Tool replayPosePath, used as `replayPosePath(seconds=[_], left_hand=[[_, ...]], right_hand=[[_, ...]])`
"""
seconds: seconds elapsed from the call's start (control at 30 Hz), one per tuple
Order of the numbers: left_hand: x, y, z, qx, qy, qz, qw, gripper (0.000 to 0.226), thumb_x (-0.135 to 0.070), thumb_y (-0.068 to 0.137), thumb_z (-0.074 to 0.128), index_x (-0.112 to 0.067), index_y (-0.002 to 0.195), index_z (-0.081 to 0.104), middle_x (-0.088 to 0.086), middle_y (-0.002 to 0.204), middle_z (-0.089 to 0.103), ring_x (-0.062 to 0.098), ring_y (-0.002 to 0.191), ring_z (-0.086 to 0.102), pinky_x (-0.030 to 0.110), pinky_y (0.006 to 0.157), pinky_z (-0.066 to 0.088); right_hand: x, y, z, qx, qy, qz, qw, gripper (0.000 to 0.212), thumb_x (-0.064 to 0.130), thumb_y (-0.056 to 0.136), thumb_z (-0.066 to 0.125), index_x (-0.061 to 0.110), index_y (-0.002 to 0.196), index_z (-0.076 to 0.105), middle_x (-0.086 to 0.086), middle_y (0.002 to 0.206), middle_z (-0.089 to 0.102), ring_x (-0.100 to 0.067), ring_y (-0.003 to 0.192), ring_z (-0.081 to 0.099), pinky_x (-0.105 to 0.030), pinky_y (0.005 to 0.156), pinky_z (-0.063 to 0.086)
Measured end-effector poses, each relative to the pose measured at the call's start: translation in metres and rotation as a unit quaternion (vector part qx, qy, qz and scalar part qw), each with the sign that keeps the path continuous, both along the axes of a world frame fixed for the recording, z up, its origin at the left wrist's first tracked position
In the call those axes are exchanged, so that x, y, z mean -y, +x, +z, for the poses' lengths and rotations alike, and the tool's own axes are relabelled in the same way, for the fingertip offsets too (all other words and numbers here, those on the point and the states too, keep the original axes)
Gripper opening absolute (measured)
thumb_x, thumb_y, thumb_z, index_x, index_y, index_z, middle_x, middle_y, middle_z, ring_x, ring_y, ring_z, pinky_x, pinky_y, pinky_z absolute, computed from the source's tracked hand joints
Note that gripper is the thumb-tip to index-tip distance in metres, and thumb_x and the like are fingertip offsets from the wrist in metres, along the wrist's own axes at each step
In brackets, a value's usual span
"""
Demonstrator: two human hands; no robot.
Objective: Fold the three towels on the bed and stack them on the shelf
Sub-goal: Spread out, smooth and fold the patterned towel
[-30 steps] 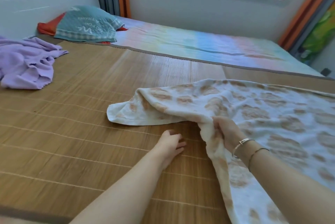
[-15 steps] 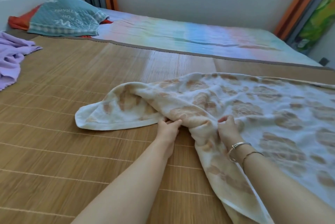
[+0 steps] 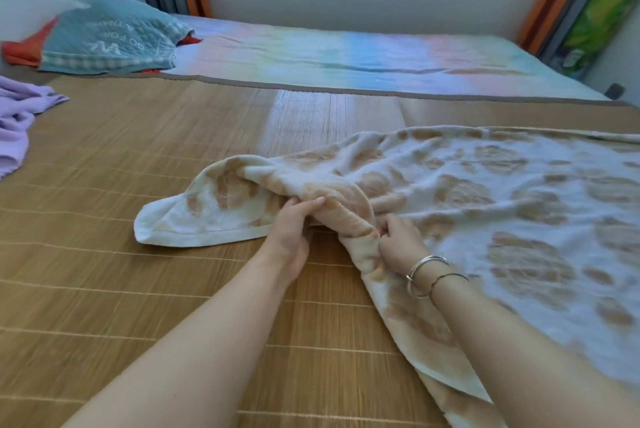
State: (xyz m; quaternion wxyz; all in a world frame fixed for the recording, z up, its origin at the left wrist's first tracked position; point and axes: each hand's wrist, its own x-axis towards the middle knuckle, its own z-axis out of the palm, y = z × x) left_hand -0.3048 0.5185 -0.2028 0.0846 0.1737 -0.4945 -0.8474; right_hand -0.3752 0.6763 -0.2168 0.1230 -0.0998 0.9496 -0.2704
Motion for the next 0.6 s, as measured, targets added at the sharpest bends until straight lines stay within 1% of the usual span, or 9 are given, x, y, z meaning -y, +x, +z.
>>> replayPosePath(seconds=[0.07,0.13,0.2,0.27,0.3,0.37,0.47,0.53,0.6], left_hand=[[0.004,0.008,0.003,-0.004,-0.032,-0.037,0.999,0.034,-0.005,0.089,0.046,-0.007,0.118,0.063,0.006,0.113,0.068,0.021,0.109,0.059,0.032,0.097,0.043],[0.001,0.014,0.006,0.022,-0.159,-0.068,0.985,0.044,0.004,0.087,0.037,-0.011,0.121,0.062,0.001,0.118,0.065,0.014,0.113,0.054,0.027,0.100,0.039],[-0.001,0.014,0.004,0.072,-0.343,-0.100,0.931,0.057,0.010,0.085,0.035,-0.015,0.134,0.051,-0.005,0.124,0.055,0.007,0.114,0.047,0.017,0.092,0.037],[0.002,0.009,-0.007,0.104,-0.455,-0.130,0.875,0.063,0.007,0.083,0.037,-0.022,0.137,0.047,-0.006,0.128,0.052,0.009,0.111,0.047,0.016,0.081,0.040],[0.003,0.005,-0.013,0.117,-0.488,-0.137,0.854,0.060,0.001,0.082,0.040,-0.026,0.136,0.047,-0.005,0.130,0.053,0.013,0.113,0.049,0.021,0.084,0.043],[0.004,-0.005,-0.023,0.155,-0.559,-0.149,0.801,0.051,-0.014,0.085,0.048,-0.026,0.134,0.047,0.002,0.133,0.053,0.025,0.123,0.047,0.037,0.100,0.043],[0.002,-0.017,-0.025,0.196,-0.672,-0.100,0.707,0.047,-0.020,0.090,0.054,-0.014,0.136,0.046,0.010,0.137,0.046,0.029,0.132,0.035,0.043,0.109,0.032],[0.002,-0.020,-0.024,0.178,-0.712,-0.033,0.679,0.041,-0.016,0.090,0.053,-0.012,0.131,0.051,0.011,0.133,0.050,0.028,0.128,0.037,0.040,0.108,0.031],[0.005,-0.022,-0.026,0.155,-0.739,-0.013,0.655,0.033,-0.012,0.090,0.053,-0.011,0.122,0.057,0.011,0.125,0.056,0.029,0.121,0.045,0.035,0.103,0.032]], right_hand=[[0.004,0.009,0.000,-0.020,0.037,0.038,0.998,0.006,0.011,0.091,0.039,0.015,0.091,0.043,-0.014,0.119,0.045,-0.031,0.113,0.040,-0.036,0.093,0.035],[0.001,0.015,0.001,-0.029,0.040,0.071,0.996,0.010,0.008,0.089,0.039,0.016,0.094,0.041,-0.014,0.121,0.044,-0.031,0.114,0.039,-0.035,0.094,0.034],[-0.005,0.018,0.006,-0.027,0.023,0.102,0.994,0.012,0.009,0.088,0.043,0.017,0.096,0.043,-0.010,0.117,0.045,-0.029,0.112,0.042,-0.031,0.090,0.033],[-0.012,0.017,0.013,0.005,0.007,0.121,0.993,0.013,0.016,0.086,0.049,0.015,0.098,0.048,-0.003,0.109,0.045,-0.023,0.107,0.045,-0.027,0.081,0.034],[-0.014,0.015,0.016,0.029,0.005,0.128,0.991,0.019,0.021,0.085,0.052,0.014,0.102,0.050,0.000,0.106,0.045,-0.020,0.104,0.046,-0.025,0.074,0.034],[-0.015,0.011,0.020,0.059,0.007,0.142,0.988,0.028,0.031,0.083,0.057,0.016,0.106,0.051,0.002,0.106,0.045,-0.016,0.100,0.045,-0.023,0.068,0.033],[-0.012,0.005,0.013,0.064,0.014,0.148,0.987,0.031,0.040,0.089,0.053,0.019,0.111,0.051,-0.002,0.114,0.045,-0.020,0.107,0.045,-0.029,0.081,0.036],[-0.010,-0.002,0.006,0.054,0.021,0.140,0.988,0.029,0.038,0.093,0.047,0.017,0.113,0.051,-0.008,0.120,0.047,-0.027,0.113,0.046,-0.034,0.092,0.036],[-0.009,-0.008,0.000,0.059,0.007,0.123,0.991,0.025,0.036,0.094,0.045,0.018,0.110,0.052,-0.011,0.122,0.048,-0.030,0.114,0.046,-0.040,0.100,0.036]])
